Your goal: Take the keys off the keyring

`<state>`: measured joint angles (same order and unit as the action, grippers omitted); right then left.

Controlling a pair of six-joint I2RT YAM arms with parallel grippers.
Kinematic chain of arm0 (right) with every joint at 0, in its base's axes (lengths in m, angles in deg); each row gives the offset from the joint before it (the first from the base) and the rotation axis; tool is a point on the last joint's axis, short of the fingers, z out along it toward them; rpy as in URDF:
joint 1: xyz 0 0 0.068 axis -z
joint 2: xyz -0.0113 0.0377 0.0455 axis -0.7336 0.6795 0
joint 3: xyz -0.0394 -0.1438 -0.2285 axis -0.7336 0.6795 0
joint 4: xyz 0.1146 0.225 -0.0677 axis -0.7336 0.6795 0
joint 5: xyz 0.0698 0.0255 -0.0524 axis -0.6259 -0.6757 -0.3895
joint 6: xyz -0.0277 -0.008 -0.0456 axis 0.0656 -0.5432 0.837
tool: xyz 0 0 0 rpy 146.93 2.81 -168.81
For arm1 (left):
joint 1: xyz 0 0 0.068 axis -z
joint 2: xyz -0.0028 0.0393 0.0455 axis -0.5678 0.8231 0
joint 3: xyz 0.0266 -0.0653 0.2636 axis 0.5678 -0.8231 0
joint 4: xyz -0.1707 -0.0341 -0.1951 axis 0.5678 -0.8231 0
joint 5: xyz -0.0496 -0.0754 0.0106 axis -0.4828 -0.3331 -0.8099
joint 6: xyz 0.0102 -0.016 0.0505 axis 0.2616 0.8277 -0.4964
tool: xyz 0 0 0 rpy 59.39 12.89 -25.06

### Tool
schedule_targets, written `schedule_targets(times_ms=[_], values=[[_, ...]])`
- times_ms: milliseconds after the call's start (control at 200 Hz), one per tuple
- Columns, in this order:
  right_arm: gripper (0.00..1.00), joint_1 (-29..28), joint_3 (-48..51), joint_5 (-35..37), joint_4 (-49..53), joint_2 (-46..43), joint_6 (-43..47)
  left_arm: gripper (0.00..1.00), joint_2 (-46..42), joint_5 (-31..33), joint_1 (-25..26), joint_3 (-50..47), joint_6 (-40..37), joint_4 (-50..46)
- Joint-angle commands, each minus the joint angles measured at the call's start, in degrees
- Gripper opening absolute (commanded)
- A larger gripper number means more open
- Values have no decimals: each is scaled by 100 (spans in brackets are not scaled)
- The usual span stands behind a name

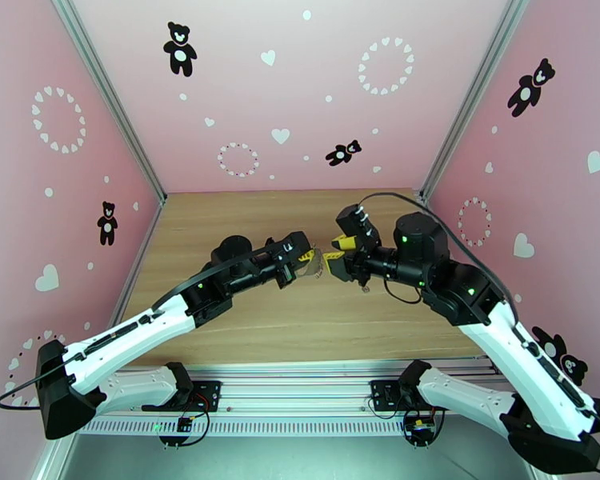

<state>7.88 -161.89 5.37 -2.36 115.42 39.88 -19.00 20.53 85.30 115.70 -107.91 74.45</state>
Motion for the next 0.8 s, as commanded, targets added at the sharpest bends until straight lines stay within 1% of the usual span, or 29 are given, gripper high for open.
schedule_targets(times_ms=[0,35,90,155,210,275,390,470,676,796], values=[[42,-11,632,-513,-818,-416,1269,0,-160,-254,-34,269,-179,-298],[42,-50,778,-533,-966,-488,1458,0,-148,-280,-34,303,-197,-356],[41,-124,849,-378,-1082,-520,1575,0,-127,-299,-34,367,-207,-442],[37,-239,896,-238,-1211,-542,1716,0,-102,-328,-34,419,-213,-522],[35,-350,991,39,-1374,-585,1852,0,-74,-332,-34,424,-216,-534],[35,-415,1111,282,-1569,-634,1972,0,-42,-350,-25,448,-216,-564],[34,-444,1078,197,-1698,-561,2004,0,23,-339,-11,528,-220,-636],[30,-464,964,355,-1642,-437,1977,0,38,-356,1,547,-233,-634],[28,-465,799,424,-1665,-217,1911,0,92,-420,19,599,-242,-620],[25,-464,759,735,-1711,-195,1844,0,142,-419,39,652,-277,-697]])
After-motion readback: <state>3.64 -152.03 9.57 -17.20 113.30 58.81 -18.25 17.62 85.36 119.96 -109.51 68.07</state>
